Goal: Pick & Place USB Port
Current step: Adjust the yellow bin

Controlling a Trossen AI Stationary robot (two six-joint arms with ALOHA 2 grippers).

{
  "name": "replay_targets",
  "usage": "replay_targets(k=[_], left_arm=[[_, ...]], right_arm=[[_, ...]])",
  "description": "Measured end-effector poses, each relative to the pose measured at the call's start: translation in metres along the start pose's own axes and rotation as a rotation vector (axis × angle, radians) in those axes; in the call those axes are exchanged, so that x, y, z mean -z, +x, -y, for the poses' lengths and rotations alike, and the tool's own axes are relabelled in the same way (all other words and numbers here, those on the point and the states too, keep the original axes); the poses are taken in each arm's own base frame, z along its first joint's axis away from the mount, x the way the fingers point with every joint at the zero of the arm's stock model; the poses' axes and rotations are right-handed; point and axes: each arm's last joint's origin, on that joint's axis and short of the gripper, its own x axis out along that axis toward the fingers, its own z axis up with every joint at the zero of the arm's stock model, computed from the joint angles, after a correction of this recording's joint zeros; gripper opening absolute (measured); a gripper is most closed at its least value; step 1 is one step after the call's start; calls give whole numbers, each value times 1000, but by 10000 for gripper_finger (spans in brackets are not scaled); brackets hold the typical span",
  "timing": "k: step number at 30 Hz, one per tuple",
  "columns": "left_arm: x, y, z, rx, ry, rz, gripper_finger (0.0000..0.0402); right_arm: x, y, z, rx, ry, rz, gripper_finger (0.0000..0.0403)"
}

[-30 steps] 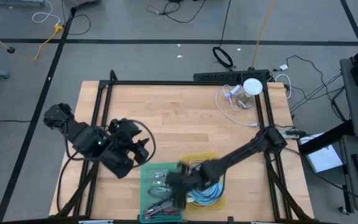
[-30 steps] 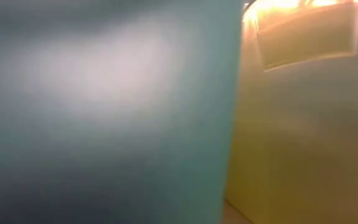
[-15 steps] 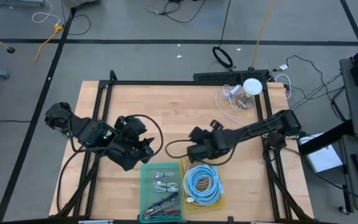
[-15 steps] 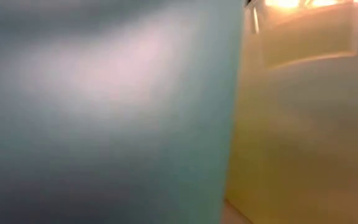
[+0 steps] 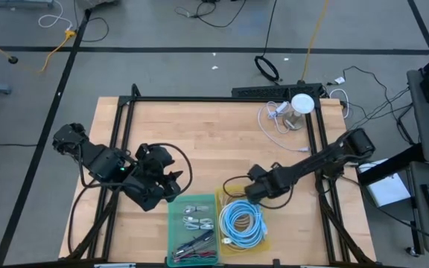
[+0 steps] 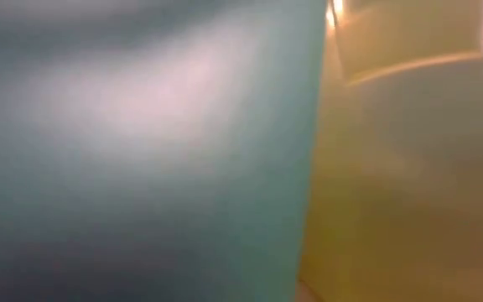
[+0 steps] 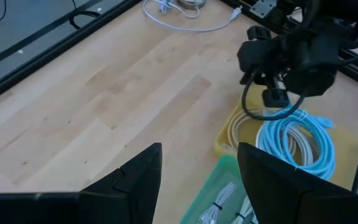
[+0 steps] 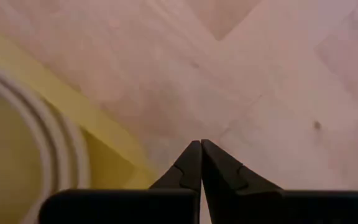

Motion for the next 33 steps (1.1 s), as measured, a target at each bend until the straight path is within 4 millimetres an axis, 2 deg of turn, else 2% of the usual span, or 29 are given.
replay_targets(k=[13,26,33], left_arm=[[-6,5,-5,-38,26,6,214],[-6,5,-5,-37,33,6,214],[-6,5,-5,-38,30,5,214]], right_arm=[[14,-39,0,-146,85,119,0],[-11,-33,8,-140,106,166,0],[-27,-32,4,-221,96,217,0]])
